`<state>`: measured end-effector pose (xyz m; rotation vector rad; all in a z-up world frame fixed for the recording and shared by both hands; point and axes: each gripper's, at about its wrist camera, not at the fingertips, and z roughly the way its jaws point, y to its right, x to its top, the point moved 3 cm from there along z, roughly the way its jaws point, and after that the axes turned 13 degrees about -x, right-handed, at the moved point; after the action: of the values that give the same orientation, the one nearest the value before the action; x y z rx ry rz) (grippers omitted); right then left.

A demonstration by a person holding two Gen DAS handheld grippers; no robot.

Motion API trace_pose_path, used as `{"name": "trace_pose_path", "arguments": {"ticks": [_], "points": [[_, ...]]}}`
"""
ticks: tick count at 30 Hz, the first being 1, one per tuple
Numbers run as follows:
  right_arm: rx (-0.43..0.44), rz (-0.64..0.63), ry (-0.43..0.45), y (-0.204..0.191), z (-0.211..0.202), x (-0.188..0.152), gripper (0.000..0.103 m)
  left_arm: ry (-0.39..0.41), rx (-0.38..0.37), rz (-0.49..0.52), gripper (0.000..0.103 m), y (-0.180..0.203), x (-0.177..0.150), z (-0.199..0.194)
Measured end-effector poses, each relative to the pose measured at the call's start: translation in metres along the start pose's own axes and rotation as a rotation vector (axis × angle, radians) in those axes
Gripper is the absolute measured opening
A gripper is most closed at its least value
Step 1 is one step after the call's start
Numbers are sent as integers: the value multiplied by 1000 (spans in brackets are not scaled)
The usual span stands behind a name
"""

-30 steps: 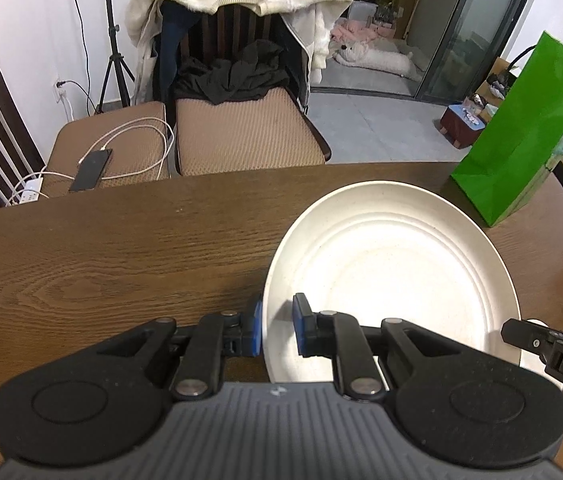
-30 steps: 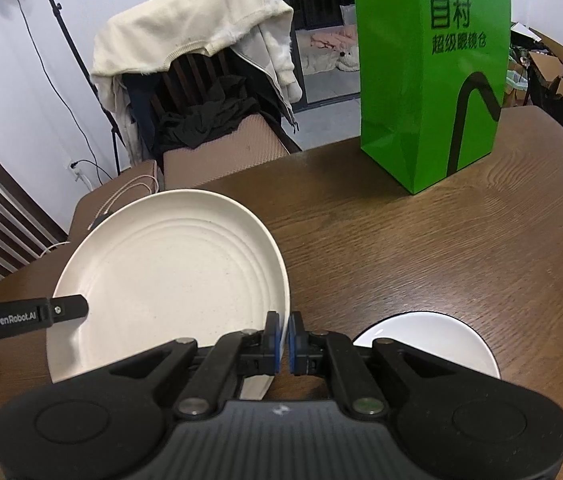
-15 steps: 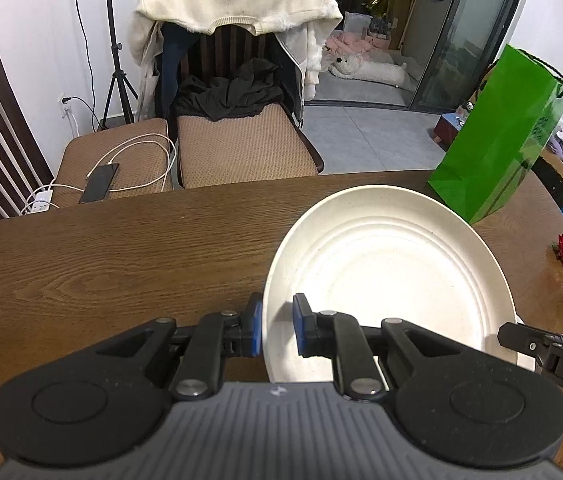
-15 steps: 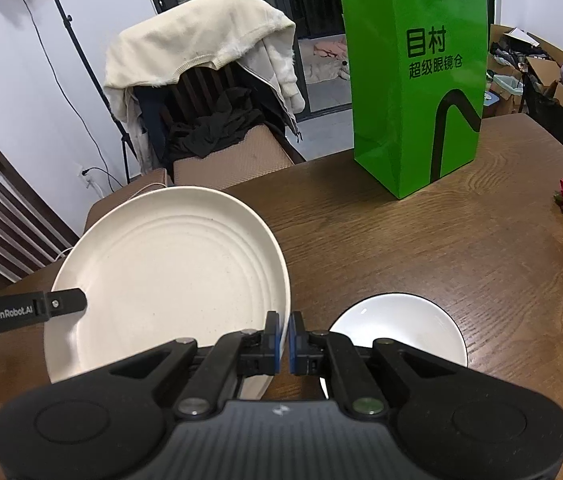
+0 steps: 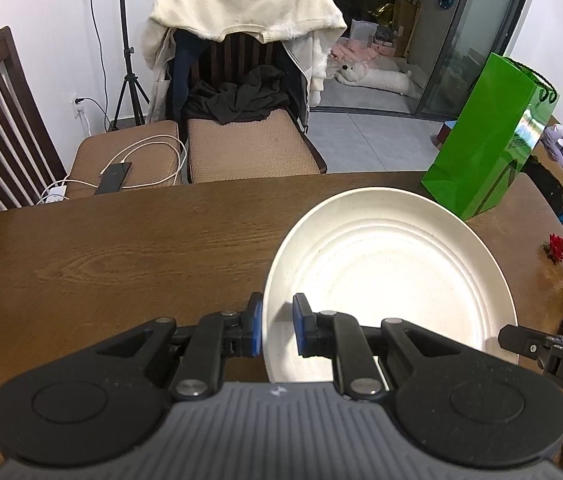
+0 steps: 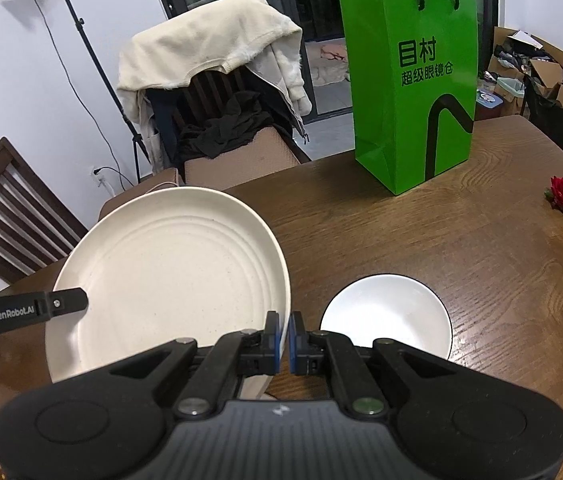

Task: Organize plates and bowls
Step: 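Lift the cream plate off the table with both grippers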

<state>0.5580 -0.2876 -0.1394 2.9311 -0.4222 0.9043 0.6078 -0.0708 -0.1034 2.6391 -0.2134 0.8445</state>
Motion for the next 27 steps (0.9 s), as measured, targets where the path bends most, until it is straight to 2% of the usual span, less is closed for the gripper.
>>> {"name": "trace_pose_path", "arguments": {"ticks": [11, 27], "points": [[12, -15, 16, 3, -36, -13, 4, 26, 2, -8, 16, 13, -23, -41], [33, -43, 32, 12, -91, -50, 5, 63, -2, -13, 16, 32, -58, -109]]}}
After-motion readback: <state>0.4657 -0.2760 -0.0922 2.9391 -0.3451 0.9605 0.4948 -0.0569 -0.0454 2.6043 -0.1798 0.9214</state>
